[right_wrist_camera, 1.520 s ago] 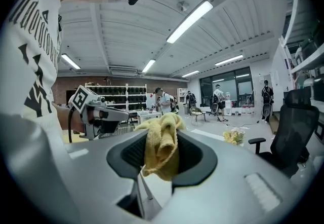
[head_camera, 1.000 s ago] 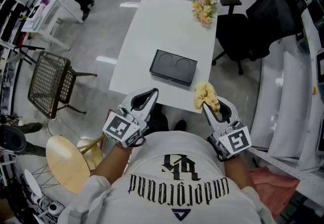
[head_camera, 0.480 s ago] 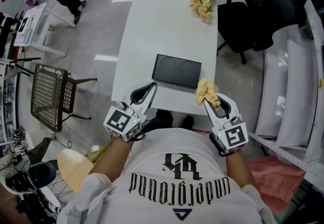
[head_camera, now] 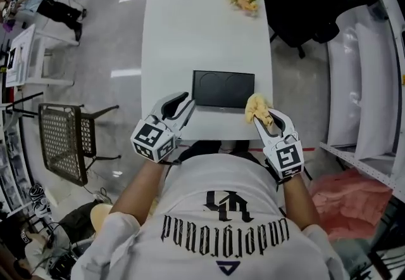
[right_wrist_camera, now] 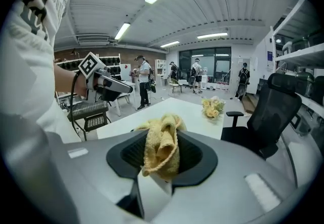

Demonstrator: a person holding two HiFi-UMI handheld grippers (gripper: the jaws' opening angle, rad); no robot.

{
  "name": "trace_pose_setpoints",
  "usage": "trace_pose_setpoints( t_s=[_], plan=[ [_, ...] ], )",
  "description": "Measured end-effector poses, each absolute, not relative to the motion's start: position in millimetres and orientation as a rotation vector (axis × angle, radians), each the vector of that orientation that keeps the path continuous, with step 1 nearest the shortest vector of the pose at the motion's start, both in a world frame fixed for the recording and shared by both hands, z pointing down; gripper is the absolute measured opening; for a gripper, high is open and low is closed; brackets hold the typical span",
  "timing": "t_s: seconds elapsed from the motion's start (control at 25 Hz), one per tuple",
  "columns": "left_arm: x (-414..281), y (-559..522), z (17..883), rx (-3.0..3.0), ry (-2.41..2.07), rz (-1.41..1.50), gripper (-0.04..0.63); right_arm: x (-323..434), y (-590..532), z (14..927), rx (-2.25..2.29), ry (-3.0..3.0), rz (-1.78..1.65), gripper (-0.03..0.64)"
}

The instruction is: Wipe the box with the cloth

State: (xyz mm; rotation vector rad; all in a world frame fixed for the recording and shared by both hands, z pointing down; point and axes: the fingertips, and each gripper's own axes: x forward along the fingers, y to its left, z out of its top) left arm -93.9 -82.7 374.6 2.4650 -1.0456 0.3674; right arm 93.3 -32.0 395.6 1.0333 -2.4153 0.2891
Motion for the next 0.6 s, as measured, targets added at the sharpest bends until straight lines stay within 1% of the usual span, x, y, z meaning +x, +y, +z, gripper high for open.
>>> trace_pose_setpoints(
  t_s=[0.12,0.24,0.36,0.6],
  plan=[
    [-97,-93,401,2.439,-0.979,0.402,0.137,92,-34,416,1.05,-2.349,0.311,0.124],
    [-102,-103,439,2.393,-0.924,0.457,0.141,91,-42,438,1.064,-2.306,0.351,0.123],
    [-108,-106,478,2.329,-0.876,0.506,0.173,89,-44,462,1.063,-2.259,0.384,0.124],
    [-113,-111,538,2.215,-0.798,0.525,0.209,87,-50,511,1.041,-2.177,0.418,0.124]
  ],
)
